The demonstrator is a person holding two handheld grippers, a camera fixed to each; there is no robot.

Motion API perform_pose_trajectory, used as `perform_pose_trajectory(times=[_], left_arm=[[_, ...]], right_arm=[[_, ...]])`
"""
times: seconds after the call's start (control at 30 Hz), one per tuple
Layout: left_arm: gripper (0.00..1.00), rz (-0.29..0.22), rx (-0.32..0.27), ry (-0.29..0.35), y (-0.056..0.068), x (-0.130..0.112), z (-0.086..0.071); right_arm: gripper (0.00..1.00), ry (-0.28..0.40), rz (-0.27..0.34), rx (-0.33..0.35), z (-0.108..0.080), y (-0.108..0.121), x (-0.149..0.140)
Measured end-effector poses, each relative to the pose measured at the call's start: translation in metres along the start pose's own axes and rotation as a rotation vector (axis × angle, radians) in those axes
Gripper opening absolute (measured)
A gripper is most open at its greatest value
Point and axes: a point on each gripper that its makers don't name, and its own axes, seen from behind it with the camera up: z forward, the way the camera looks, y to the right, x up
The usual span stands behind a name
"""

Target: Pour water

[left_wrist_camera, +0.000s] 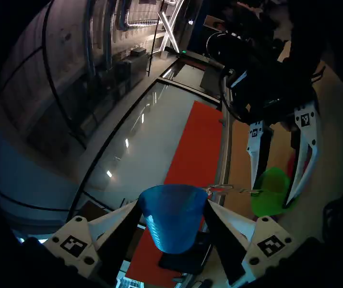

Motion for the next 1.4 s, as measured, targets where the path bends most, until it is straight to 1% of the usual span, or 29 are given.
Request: perform_pose_trajectory(times=[0.3, 0.5, 0.8, 1.4], left_arm=[[0.87, 0.039, 0.012, 0.001, -0.005, 0.003, -0.001], [0.87, 0.052, 0.019, 0.001, -0.005, 0.004, 0.001], [0.87, 0.095, 0.022, 0.002, -0.006, 0.005, 0.004], [0.87, 0.165, 0.029, 0.0, -0.017, 0.011, 0.003]], right_arm=[[0.93, 0.0, -0.007, 0.004, 0.0, -0.001, 0.001], [0.93, 0.001, -0.014, 0.006, -0.002, -0.001, 0.0], [0.93, 0.001, -0.019, -0.002, -0.003, 0.002, -0.001], [0.93, 0.002, -0.029, -0.002, -0.003, 0.0, 0.002]])
